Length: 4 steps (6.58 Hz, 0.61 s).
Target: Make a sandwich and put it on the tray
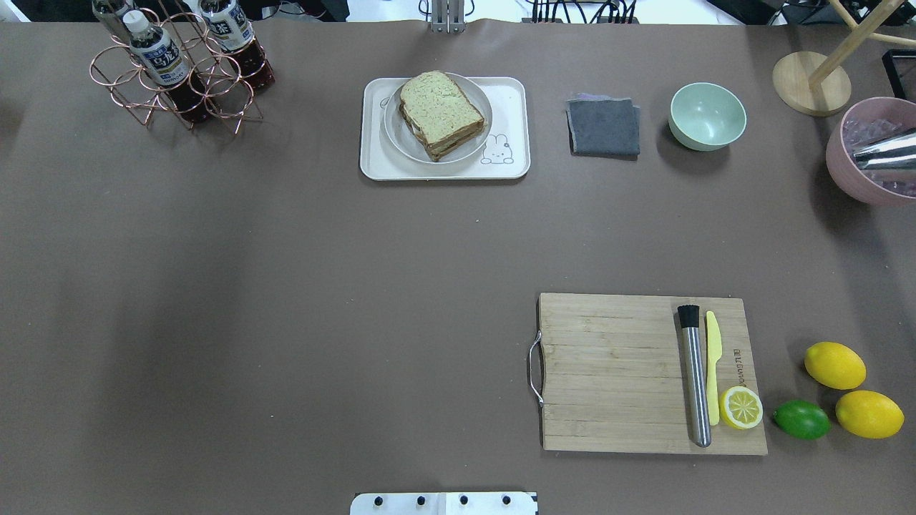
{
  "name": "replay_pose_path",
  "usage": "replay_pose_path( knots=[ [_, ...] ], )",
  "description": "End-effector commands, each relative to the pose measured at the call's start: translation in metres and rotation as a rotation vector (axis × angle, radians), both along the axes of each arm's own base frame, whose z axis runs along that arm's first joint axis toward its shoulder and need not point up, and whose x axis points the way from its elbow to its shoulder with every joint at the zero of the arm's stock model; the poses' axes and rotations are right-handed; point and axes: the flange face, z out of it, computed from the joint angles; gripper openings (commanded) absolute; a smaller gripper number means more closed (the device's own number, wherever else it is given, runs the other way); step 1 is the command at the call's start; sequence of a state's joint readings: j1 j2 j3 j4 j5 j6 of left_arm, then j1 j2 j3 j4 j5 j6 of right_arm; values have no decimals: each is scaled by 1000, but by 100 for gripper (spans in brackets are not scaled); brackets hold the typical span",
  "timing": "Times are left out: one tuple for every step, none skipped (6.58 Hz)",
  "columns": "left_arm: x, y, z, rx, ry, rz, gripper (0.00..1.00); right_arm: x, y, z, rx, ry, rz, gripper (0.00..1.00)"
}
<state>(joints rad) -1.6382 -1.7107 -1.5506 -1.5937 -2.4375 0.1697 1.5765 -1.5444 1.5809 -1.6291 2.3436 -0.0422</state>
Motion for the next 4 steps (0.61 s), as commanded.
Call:
replay_pose_path(
  knots=[
    [0,-1,-1,-1,0,-1,98,0,7,-1,3,-2,-1,100],
    [0,-1,2,-9,1,-3,98,0,1,-7,15,3,0,100],
    [1,2,13,-25,0,2,98,4,5,-9,13,6,15,100],
    [2,3,14,-30,1,2,98,9,7,-14,25,47,18,100]
  ],
)
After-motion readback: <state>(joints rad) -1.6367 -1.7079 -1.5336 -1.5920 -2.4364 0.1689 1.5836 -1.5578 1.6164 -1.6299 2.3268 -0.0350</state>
